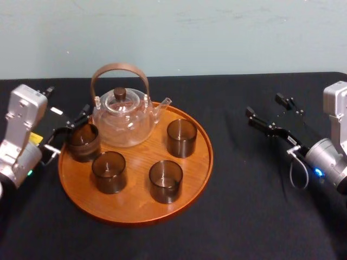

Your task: Pick up the glass from the table and place it on the tray.

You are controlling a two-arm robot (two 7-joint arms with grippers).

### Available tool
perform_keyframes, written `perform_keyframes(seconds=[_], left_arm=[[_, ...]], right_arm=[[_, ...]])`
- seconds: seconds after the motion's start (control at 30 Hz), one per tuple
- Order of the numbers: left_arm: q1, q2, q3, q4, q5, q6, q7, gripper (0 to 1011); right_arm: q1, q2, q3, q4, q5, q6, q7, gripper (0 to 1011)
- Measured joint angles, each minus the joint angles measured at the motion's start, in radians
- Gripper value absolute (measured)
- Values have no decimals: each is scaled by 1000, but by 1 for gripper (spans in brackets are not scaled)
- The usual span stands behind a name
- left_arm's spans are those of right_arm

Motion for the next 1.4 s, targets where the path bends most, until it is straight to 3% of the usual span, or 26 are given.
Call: perform_keyframes(seconds=[1.4], left_arm=[[0,0,0,0,0,0,0,1001]], right_arm=[[1,4,-4,-2,5,3,2,1003]])
